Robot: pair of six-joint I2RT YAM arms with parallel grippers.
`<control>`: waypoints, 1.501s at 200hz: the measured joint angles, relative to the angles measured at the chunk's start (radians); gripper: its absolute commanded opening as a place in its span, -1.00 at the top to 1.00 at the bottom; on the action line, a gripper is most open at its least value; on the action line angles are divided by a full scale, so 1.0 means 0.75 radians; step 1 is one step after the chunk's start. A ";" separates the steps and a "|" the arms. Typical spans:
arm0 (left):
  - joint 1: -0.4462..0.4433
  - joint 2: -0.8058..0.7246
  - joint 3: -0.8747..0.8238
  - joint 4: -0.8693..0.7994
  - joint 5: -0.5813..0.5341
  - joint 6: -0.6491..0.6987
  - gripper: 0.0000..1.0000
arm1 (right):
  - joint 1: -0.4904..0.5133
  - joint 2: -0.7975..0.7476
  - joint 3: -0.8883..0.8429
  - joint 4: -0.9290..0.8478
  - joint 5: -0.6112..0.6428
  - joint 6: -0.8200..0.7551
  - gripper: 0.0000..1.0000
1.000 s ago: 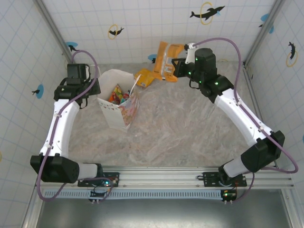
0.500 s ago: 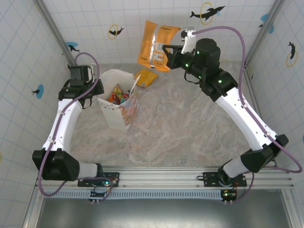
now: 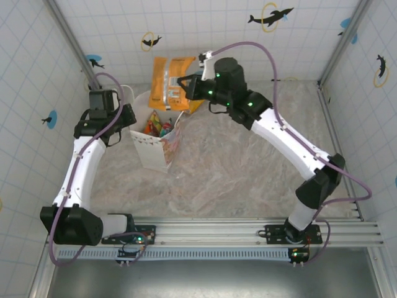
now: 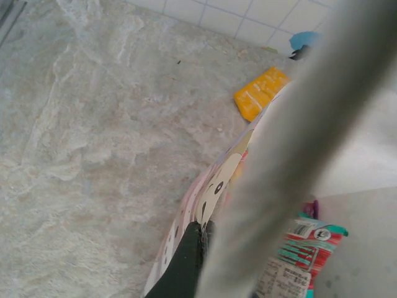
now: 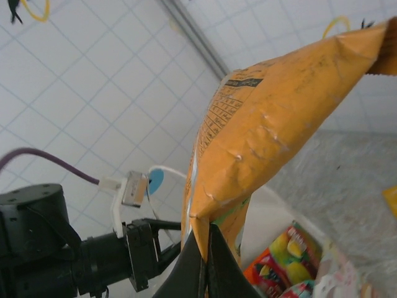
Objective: Place the snacks into the paper bag
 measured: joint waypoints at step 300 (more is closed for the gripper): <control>0.001 -0.069 -0.088 0.028 0.126 -0.092 1.00 | 0.201 0.522 0.395 -0.298 0.113 0.190 0.40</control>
